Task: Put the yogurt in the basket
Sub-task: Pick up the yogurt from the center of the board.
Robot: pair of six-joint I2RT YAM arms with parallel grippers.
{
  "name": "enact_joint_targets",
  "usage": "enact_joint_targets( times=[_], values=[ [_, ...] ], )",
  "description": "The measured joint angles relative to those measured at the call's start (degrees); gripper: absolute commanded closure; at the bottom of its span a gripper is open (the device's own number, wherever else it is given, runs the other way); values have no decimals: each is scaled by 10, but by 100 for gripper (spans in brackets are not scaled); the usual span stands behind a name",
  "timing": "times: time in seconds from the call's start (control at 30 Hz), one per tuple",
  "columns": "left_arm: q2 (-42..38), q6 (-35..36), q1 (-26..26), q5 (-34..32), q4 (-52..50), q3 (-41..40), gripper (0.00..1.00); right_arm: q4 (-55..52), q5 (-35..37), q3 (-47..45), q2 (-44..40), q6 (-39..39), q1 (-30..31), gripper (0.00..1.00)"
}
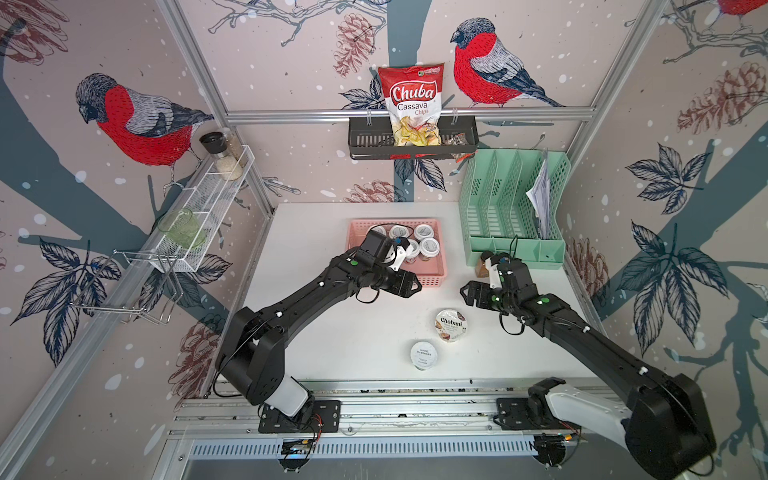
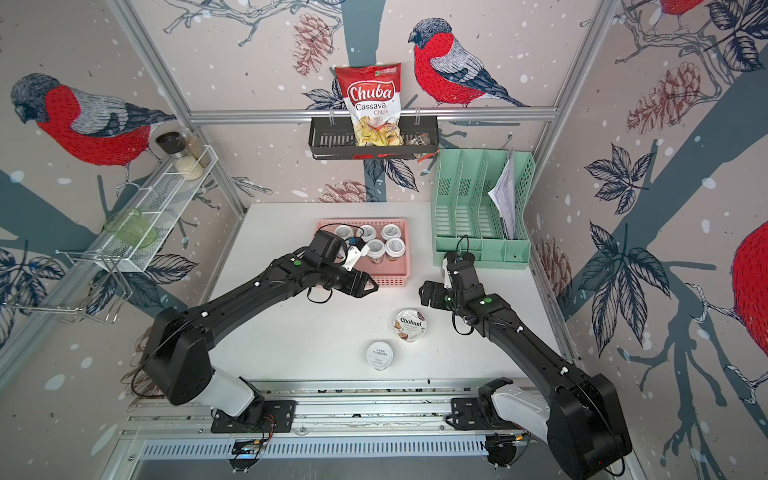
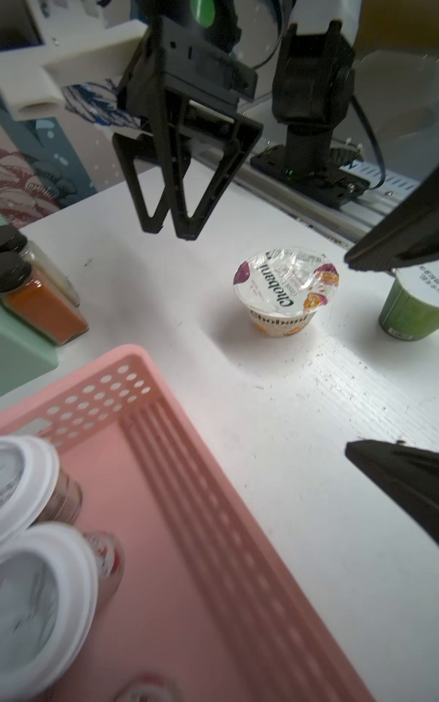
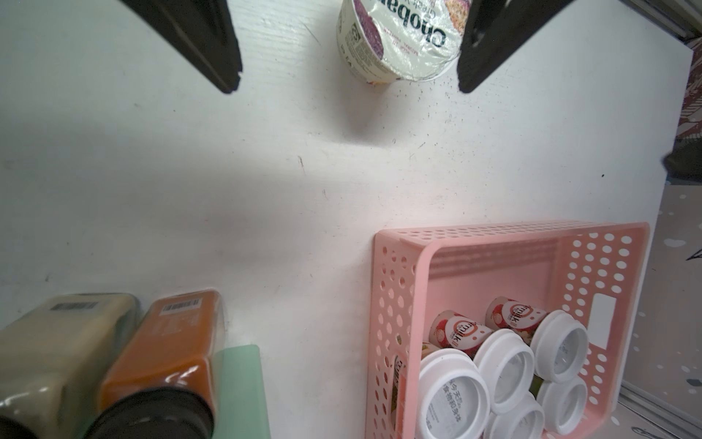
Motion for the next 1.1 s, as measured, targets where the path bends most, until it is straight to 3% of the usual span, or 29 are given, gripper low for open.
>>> enact_joint_targets(
  times=[0.17, 0.3, 0.9, 1.1],
  values=[
    [59, 0, -33, 79, 20, -1, 27, 12, -24, 0, -21, -12, -29, 8],
    [96, -1, -41, 106, 35, 3, 28, 18, -40, -3, -36, -15, -44, 8],
    [163, 4, -59, 168, 71, 4, 40, 35, -80, -7, -40, -26, -63, 9],
    [185, 4, -59, 165, 71, 5, 49, 35, -85, -7, -39, -26, -65, 9]
  ],
)
